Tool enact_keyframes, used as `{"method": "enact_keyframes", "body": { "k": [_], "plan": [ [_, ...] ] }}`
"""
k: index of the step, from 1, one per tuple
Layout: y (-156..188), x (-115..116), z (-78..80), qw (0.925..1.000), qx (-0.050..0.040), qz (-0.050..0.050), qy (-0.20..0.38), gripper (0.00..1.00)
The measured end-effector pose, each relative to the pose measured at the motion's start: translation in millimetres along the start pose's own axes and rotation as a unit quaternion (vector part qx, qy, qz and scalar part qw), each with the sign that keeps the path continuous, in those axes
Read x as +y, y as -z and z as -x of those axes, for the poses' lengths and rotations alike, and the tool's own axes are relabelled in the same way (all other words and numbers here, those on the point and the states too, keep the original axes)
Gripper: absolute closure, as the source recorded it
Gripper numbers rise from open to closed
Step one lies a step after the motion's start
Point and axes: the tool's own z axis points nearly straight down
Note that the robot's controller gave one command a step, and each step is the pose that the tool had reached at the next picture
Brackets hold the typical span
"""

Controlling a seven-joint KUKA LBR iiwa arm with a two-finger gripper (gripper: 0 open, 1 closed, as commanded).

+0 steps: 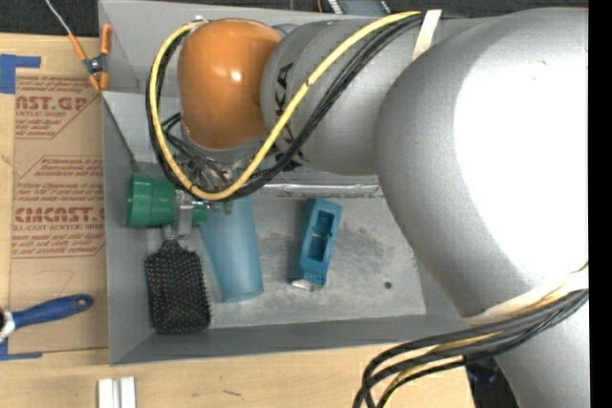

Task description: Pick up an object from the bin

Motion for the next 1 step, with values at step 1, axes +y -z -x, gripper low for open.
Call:
{"method": "enact_keyframes", "body": {
  "k": [1],
  "plan": [
    [-3.7, -21.8, -73.4, 0.9905, 0.001, 0.0, 0.138, 0.0]
  ]
}}
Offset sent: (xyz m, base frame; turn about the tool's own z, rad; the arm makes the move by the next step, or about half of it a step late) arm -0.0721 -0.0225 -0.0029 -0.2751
